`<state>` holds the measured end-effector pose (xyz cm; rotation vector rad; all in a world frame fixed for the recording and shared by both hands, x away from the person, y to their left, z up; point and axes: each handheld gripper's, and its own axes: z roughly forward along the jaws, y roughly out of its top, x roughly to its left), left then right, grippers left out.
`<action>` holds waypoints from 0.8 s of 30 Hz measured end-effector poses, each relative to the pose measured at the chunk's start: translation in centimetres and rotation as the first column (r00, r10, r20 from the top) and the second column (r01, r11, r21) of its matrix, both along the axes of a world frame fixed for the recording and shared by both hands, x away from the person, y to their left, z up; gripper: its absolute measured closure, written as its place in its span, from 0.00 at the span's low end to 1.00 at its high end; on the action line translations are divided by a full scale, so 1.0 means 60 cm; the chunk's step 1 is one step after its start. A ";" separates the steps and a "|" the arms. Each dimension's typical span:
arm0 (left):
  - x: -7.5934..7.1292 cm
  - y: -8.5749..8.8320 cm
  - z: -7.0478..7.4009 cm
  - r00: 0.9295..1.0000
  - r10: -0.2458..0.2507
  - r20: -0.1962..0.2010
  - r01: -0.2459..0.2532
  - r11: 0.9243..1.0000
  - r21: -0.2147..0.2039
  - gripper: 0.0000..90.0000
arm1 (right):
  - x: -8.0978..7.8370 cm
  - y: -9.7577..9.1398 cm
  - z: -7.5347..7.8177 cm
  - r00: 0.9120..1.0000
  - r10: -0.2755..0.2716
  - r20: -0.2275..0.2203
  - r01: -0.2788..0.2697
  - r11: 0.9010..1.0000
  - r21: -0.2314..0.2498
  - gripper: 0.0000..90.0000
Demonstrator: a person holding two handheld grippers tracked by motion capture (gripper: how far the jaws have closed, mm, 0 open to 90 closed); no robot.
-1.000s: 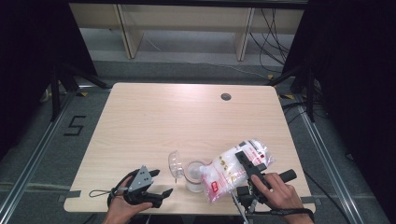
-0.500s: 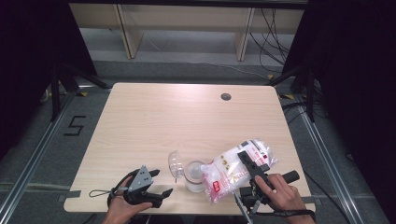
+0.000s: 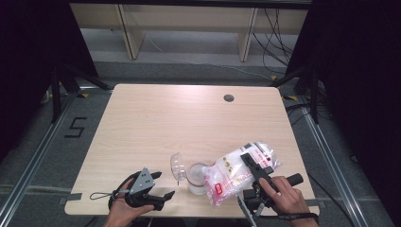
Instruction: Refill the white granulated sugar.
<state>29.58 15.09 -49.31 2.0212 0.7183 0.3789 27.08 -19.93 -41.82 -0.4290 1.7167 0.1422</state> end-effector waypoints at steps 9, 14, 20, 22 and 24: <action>-0.001 -0.001 -0.001 1.000 0.004 -0.024 -0.004 1.000 -0.011 0.22 | 0.000 -0.001 0.003 1.000 0.000 0.007 0.000 1.000 -0.027 0.63; -0.002 -0.001 -0.001 1.000 0.004 -0.024 -0.005 1.000 -0.010 0.22 | -0.004 -0.001 0.002 0.999 -0.032 -0.018 0.031 0.999 -0.019 0.63; 0.000 0.000 0.000 1.000 -0.001 -0.007 0.001 1.000 -0.003 0.22 | -0.006 0.000 0.001 1.000 -0.030 0.000 0.030 0.999 -0.045 0.63; 0.000 0.001 0.000 1.000 -0.008 -0.005 0.008 1.000 0.003 0.22 | -0.007 0.004 0.008 1.000 -0.016 0.012 0.017 0.996 -0.086 0.63; -0.001 -0.001 -0.001 1.000 0.005 -0.024 -0.005 1.000 -0.010 0.22 | -0.008 0.004 0.004 1.000 -0.019 0.018 0.020 0.997 -0.068 0.63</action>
